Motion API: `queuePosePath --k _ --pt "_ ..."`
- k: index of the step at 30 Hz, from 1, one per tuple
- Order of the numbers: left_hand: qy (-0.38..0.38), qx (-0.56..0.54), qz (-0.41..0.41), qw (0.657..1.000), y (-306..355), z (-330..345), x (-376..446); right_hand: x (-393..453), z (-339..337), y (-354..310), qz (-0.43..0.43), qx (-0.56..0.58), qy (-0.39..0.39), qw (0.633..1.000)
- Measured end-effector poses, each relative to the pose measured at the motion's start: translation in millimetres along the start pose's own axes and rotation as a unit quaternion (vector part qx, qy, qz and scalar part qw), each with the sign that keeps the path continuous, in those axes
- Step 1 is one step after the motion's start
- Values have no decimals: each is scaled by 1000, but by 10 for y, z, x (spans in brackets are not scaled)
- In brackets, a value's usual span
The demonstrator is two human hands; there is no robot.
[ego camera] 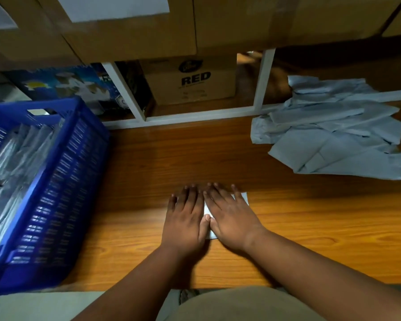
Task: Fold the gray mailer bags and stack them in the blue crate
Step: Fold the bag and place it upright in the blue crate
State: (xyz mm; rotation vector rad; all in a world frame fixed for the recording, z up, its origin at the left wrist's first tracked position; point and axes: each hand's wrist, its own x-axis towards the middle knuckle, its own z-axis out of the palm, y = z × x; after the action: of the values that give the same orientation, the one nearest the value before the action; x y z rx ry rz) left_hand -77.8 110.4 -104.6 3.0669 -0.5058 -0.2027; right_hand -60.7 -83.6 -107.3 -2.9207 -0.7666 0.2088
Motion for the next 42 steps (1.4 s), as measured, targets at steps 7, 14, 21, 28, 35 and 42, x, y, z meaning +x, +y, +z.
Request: queuePosePath --k 7,14,21,28,35,42 --pt "-5 9 9 1000 -25 46 64 32 70 19 6 10 4 1000" --pt "1 5 -7 1000 -2 14 57 20 41 48 5 24 -3 1000" --pt "-9 34 -41 999 47 50 52 -119 -45 231 26 12 -30 999" --pt "-46 11 -21 999 -372 -16 -95 -208 -116 404 57 -6 -70 996" --pt "-87 12 -82 993 -281 -366 -70 -241 -253 514 61 9 -114 992" --pt "-118 -154 -127 973 -448 -971 131 258 -785 265 0 86 -129 988"
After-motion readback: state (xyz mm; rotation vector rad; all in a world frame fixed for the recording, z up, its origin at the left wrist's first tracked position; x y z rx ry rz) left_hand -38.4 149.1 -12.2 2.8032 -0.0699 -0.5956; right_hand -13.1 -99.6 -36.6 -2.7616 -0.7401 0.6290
